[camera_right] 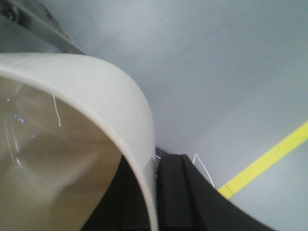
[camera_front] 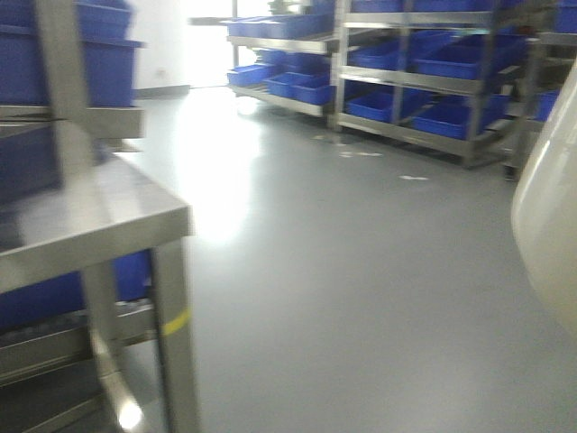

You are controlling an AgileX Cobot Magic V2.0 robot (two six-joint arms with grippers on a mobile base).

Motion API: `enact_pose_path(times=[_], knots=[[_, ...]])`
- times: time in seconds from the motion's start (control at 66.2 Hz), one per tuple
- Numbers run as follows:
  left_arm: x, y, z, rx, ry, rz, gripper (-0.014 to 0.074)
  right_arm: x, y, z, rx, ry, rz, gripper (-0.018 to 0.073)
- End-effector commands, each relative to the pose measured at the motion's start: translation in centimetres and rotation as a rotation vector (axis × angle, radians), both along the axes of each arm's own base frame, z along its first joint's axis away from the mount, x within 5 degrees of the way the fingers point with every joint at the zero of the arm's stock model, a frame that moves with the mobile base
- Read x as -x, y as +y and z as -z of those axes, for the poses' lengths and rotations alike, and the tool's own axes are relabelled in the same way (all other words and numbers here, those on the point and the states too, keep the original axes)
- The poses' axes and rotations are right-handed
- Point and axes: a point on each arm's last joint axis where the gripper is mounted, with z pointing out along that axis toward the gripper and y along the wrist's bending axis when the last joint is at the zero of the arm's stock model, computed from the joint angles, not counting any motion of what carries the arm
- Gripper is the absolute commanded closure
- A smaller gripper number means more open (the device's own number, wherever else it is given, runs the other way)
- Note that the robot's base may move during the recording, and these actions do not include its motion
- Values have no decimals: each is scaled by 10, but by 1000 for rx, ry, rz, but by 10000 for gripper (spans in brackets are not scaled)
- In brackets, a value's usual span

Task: Move white bin to right shelf second layer
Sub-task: 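Drive the base away from the table holding the bin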

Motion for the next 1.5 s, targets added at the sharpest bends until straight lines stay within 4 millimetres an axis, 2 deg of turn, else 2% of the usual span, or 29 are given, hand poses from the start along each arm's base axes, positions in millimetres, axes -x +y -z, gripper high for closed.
enact_pose_path(times=[0.0,1.481], knots=[[0,0,4,11,-66,-2,512,-3,0,-11,-13,-84,-3,491],[0,0,4,11,-66,-2,512,-3,0,-11,-15,-82,-3,490]])
